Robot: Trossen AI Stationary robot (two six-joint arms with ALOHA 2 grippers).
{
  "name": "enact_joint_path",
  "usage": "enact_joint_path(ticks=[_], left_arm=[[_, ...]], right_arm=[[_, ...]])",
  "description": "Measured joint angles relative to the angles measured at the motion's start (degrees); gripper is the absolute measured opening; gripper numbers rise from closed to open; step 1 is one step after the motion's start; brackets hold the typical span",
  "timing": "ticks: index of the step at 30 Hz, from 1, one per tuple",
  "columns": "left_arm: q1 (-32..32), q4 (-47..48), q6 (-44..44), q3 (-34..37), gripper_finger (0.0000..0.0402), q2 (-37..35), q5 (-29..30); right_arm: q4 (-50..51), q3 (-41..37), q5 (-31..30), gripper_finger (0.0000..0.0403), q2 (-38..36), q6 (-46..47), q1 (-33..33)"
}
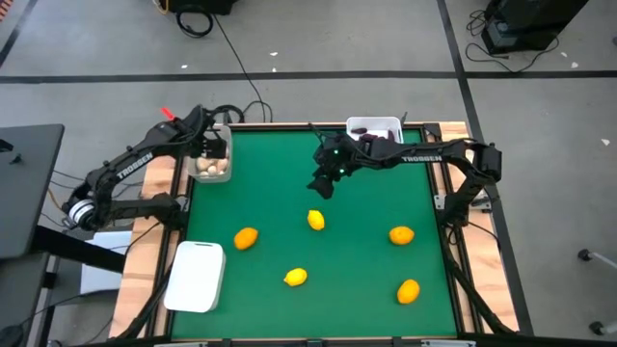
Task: Sort produce into baskets
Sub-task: Put the garlic into the gray bin, then put the lemon into the bottom white bin
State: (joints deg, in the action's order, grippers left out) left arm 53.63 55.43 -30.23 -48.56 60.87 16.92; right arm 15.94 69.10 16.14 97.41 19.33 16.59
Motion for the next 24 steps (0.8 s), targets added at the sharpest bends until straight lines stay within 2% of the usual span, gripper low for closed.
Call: enact_joint_path(ticks=[5,10,15,24], left_arm=[[0.32,-2.23,2.64,0.0,0.0269,1.74,-2.01],[-3.02,-10.4,6.46,0.0,0.0272,1.26,-10.01],[-11.15,-17.95,12.76,-0.02,0.0265,2.17,-17.7],[-25.84,-17.54,13.22,0.0,0.0264,3.42,-18.2]], right_arm=[[0.01,0.0,-1.21,0.0284,0.0,-1.44,0.54],[0.5,0.0,-3.03,0.0284,0.0,-2.45,0.54],[-1.07,0.0,-9.3,0.0284,0.0,1.73,0.52],[-4.34,0.0,-10.65,0.0276,0.0,9.57,-2.0]])
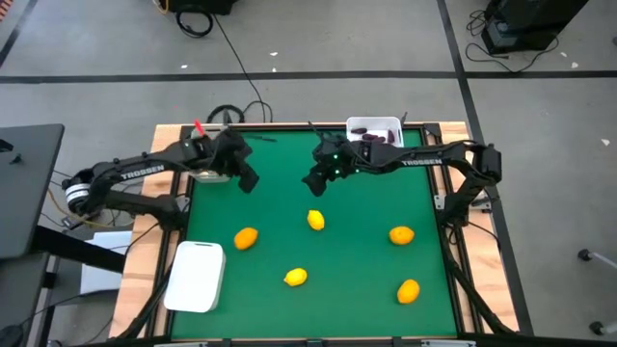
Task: Sort produce into baskets
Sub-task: Put the lemon into the bottom white bin
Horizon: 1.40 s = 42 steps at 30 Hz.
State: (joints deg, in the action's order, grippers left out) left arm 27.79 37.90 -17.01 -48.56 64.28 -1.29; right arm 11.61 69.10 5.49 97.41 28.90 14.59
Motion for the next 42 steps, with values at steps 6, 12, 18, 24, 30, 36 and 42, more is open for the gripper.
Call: enact_joint_path(ticks=[6,12,18,24,30,36,42], left_arm=[[-9.51,1.27,-4.49,-0.02,0.0264,1.27,0.12],[-17.56,0.82,-8.79,-0.03,0.0264,2.14,0.52],[-23.9,2.11,-10.82,0.02,0.0264,2.15,1.7],[-29.78,5.06,-11.93,1.02,0.0264,2.13,2.64],[-35.08,4.59,-16.3,5.33,0.0264,2.13,2.64],[-38.63,0.53,-19.66,8.5,0.0264,2.13,1.22],[-41.22,-4.41,-19.71,10.39,0.0264,2.13,0.57]], right_arm=[[-0.07,0.02,-3.77,0.0261,0.0,2.13,-3.74],[-0.08,0.02,-7.66,0.0255,0.0,5.15,-7.71],[-0.45,0.02,-10.04,0.0254,0.0,9.78,-11.32],[-0.45,0.02,-16.84,0.0254,0.0,14.88,-16.99],[-0.43,0.02,-24.15,0.0254,0.0,19.72,-23.97],[-0.38,0.02,-29.78,0.0254,0.0,24.0,-29.75],[1.41,0.02,-29.78,0.0254,0.0,25.74,-31.94]])
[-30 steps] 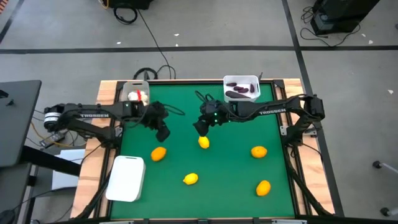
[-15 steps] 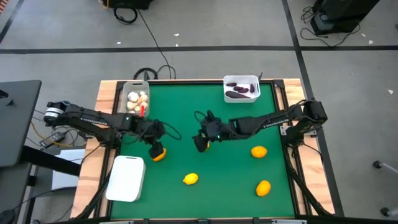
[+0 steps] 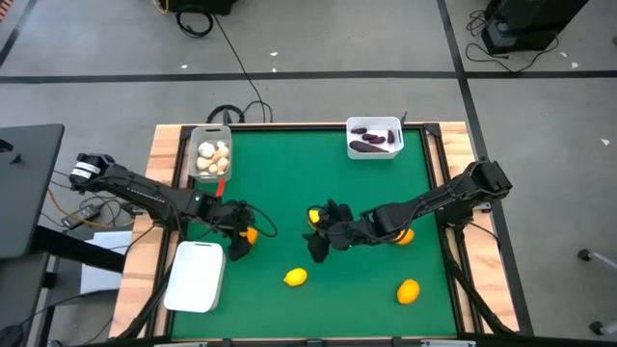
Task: Sort produce into baskets
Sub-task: Put the lemon into the bottom white bin
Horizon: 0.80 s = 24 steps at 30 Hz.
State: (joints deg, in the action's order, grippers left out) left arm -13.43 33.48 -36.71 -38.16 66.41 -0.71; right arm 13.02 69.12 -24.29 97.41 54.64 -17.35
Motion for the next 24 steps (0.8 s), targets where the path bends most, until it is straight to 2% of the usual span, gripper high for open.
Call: enact_joint_path(ticks=[6,11,17,20,24], left_arm=[[-0.24,-1.32,-2.66,0.27,0.0264,0.0,1.77],[-0.19,-4.92,-4.48,0.27,0.0264,0.0,2.36],[-0.08,-12.77,-4.23,0.23,0.0264,-0.02,3.23],[-0.08,-13.47,-4.26,-0.51,0.0264,-0.02,3.28],[-0.08,-13.29,-4.3,-1.0,0.0264,-0.09,3.68]], right_arm=[[12.89,0.02,-3.13,0.0255,0.02,4.36,1.43],[14.04,0.02,5.87,0.0271,0.31,5.79,7.45],[12.82,0.04,15.6,0.0324,5.18,2.42,11.94],[12.72,0.0,16.7,0.0347,7.83,3.77,12.62],[13.05,-0.02,13.58,0.0355,9.48,6.37,12.62]])
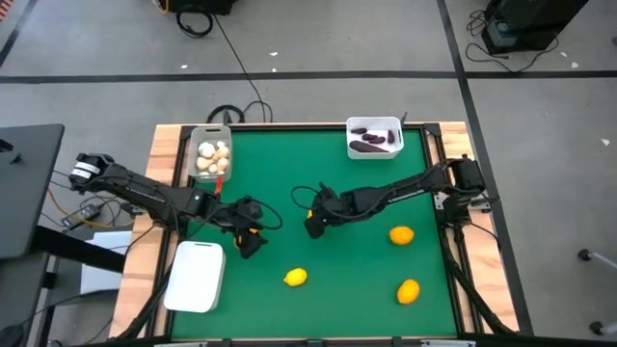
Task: Sort produce into baskets
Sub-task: Put the lemon into the bottom white bin
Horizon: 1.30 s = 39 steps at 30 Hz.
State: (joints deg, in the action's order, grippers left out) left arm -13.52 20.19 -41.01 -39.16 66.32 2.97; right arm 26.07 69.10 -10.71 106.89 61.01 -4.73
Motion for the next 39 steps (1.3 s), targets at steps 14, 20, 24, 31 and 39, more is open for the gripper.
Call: enact_joint_path(ticks=[14,20,24,31,39], left_arm=[[0.0,0.63,2.21,-0.04,0.0264,0.02,2.97],[0.01,-0.9,4.52,-0.04,0.0262,0.03,2.94],[-1.46,-8.03,12.6,-0.04,0.0262,0.04,2.66],[-4.38,-18.73,27.52,-0.07,0.0262,-0.04,2.12],[-7.39,-25.84,42.85,-0.09,0.0262,-0.02,1.5]], right_arm=[[-2.88,0.04,4.82,0.0209,2.52,-1.22,1.12],[-10.91,-0.04,8.58,0.0184,1.5,-5.76,0.9],[-24.44,0.0,19.74,0.019,0.3,-12.77,-0.01],[-39.47,0.0,31.64,0.019,0.13,-14.48,-1.43],[-43.27,0.0,33.97,0.019,0.13,-14.01,-1.72]])
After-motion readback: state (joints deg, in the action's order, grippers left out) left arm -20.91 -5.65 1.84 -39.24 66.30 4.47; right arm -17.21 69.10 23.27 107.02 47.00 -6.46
